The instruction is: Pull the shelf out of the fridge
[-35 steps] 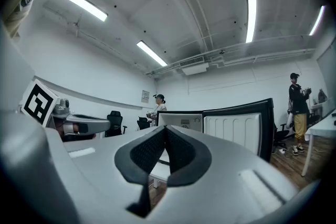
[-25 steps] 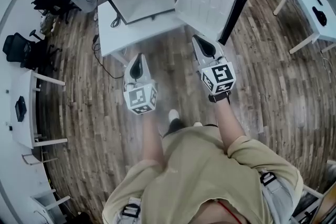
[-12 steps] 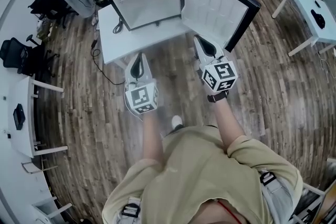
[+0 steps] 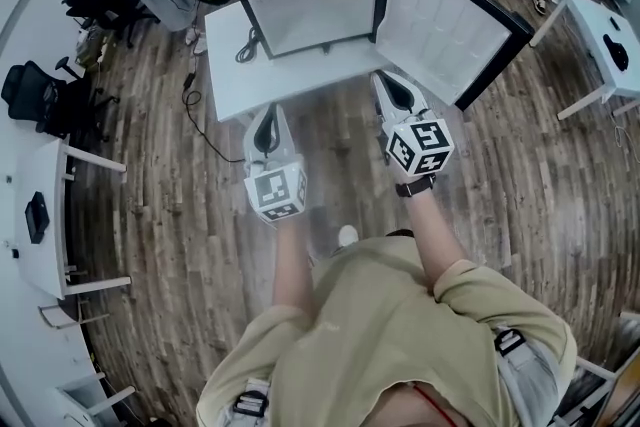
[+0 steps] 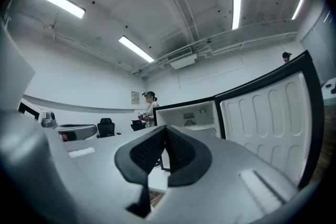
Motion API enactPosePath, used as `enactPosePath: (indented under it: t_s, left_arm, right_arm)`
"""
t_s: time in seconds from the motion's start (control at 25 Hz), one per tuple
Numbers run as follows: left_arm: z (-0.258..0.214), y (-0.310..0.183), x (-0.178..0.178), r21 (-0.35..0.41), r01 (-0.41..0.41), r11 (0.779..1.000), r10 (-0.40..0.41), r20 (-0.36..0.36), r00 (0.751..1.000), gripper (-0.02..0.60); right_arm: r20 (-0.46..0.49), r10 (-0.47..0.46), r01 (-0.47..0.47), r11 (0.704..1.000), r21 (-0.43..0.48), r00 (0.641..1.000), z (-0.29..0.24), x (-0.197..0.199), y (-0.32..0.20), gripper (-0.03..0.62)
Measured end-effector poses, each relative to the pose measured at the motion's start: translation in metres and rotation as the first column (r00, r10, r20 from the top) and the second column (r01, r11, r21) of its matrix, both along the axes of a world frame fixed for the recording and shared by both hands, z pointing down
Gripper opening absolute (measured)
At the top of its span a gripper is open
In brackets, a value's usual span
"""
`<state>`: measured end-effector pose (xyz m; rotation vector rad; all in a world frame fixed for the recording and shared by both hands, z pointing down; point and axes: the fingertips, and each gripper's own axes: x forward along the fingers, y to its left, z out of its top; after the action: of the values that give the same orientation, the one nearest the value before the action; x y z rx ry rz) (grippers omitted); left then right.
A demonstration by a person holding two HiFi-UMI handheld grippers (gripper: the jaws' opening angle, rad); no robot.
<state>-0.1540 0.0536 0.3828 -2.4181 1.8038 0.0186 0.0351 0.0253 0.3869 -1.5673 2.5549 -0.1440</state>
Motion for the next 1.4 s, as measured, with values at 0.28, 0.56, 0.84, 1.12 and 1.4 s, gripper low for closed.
enactPosePath:
  t_s: [0.28, 0.56, 0.84, 1.12, 1.4]
  left_arm:
    - [0.024, -0.008, -0.034, -0.041, 0.011, 0.999, -0.012, -0.043, 0.999, 0.003]
    - [0.022, -0.041, -0.031, -0.055, -0.011, 0.998, 0.008, -0.045, 0.999, 0.003]
    - [0.031, -0.106, -0.008, -0.078, -0.032, 0.996, 0.032, 0.004, 0.999, 0.003]
    - [-0.004, -0.189, 0.016, -0.006, -0.045, 0.999, 0.045, 0.034, 0.998, 0.003]
    - [0.012, -0.248, 0.044, -0.039, -0.070, 0.997, 0.070, 0.011, 0.997, 0.003]
  right_arm:
    - [-0.045, -0.066, 0.064, 0.997, -0.041, 0.997, 0.024, -0.052, 0.000, 0.006]
    - [-0.023, -0.060, 0.059, 0.997, -0.048, 0.998, 0.024, -0.051, -0.035, 0.006]
    - [0.087, -0.036, 0.043, 0.996, -0.081, 0.996, 0.041, -0.026, -0.111, 0.006]
    - [0.157, -0.060, 0.062, 0.998, -0.011, 0.986, 0.003, -0.013, -0.209, 0.006]
    - [0.177, -0.069, 0.084, 0.994, -0.077, 0.982, 0.024, -0.001, -0.273, 0.006]
